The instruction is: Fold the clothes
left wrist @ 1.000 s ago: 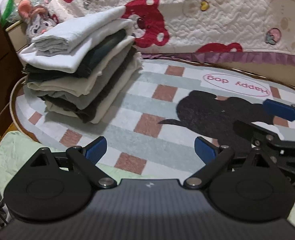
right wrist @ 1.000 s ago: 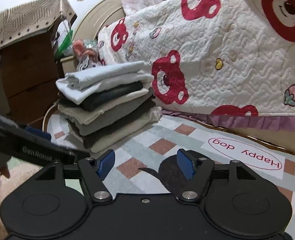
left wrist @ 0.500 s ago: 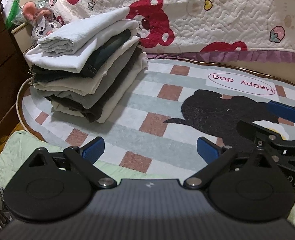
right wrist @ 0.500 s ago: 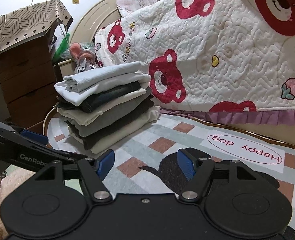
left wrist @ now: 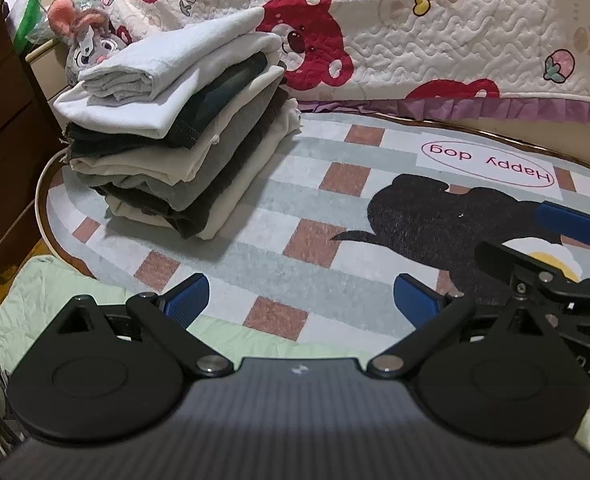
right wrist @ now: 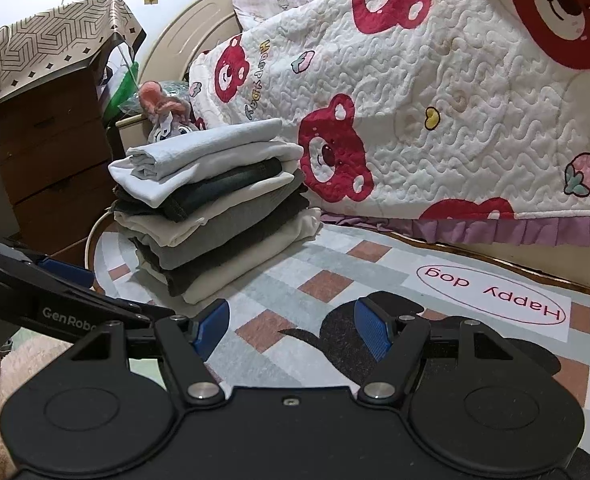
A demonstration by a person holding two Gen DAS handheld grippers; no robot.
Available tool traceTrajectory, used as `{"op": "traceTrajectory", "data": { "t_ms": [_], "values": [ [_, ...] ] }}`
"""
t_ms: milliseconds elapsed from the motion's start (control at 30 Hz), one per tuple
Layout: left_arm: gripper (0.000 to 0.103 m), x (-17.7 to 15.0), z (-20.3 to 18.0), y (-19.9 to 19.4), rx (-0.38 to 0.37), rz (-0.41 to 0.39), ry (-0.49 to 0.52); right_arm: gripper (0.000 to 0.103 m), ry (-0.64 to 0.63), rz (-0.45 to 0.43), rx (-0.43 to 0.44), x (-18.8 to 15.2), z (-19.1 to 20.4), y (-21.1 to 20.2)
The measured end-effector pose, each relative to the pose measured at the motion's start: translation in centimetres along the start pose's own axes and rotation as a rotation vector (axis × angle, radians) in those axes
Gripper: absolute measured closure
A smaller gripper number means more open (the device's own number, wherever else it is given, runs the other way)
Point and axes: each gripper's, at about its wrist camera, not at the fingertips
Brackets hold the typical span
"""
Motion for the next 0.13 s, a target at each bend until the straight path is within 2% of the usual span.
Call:
{"op": "traceTrajectory", "data": {
  "t_ms": [133],
  "values": [
    [0.003, -0.12, 0.31, 0.3, -0.008, 0.021, -0.01, 0.029, -0.006, 0.009, 0.002, -0.11, 0.09, 0.15]
  ]
}}
Point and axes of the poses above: each gripper's, at about its wrist camera, not at the fingertips, and y roughly the way its jaws point, z to its left, x to its top, and after that the axes turned 8 degrees about -y, right-handed
